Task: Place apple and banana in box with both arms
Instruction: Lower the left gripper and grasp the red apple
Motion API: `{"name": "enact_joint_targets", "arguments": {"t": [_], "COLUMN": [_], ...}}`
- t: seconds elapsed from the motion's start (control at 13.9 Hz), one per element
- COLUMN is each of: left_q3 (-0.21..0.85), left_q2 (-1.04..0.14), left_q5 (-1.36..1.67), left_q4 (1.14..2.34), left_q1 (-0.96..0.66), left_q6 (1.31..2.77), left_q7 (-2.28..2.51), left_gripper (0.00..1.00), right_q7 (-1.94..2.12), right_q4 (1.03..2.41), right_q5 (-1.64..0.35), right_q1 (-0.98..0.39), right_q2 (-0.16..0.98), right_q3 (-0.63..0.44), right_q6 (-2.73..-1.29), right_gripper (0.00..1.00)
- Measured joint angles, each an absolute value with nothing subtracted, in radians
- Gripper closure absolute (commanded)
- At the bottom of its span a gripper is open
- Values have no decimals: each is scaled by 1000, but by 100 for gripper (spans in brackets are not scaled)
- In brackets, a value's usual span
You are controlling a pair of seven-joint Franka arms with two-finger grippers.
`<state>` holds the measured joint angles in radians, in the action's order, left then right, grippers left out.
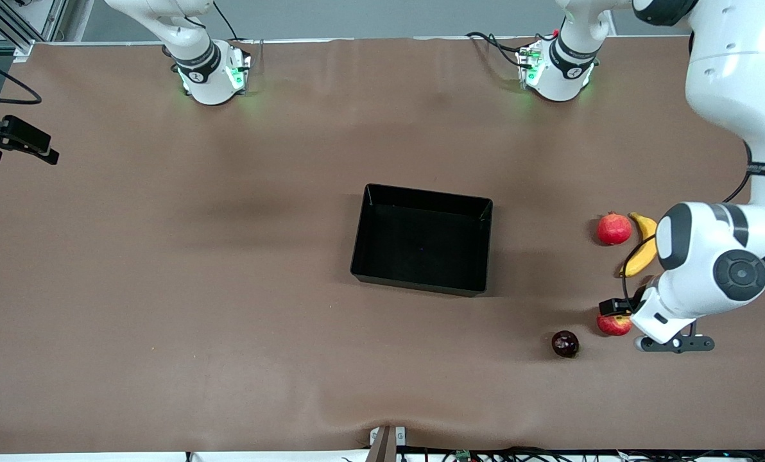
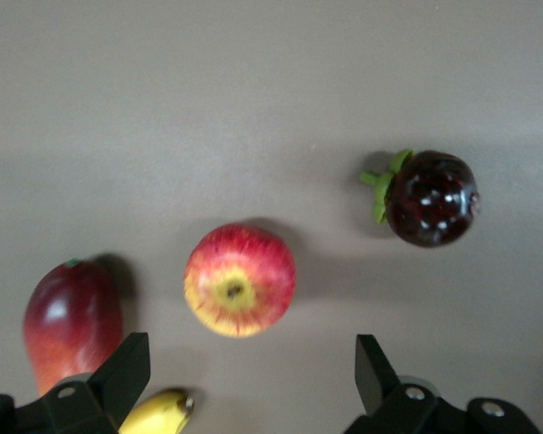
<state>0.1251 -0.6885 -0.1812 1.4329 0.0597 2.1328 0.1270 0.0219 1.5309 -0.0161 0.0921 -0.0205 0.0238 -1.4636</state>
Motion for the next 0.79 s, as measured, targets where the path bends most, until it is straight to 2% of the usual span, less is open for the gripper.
{"name": "enact_joint_targets", "arguments": {"t": [0.36, 0.79], "left_q3": [95, 88], "left_q2": [-747, -789], "left_q5": [-186, -186], "left_q4": [1432, 1432], "left_q1": [61, 62], "left_q6": [2234, 2270], "left_q7": [127, 127], "left_gripper": [0, 0], "right_q7": [22, 22], "right_q4": [1531, 1531], "right_q5": [-16, -16], "right_q1": [92, 92], "right_q2": [-20, -20], "right_q3": [23, 23], "right_q6": [-1464, -1464], "right_gripper": [0, 0]}}
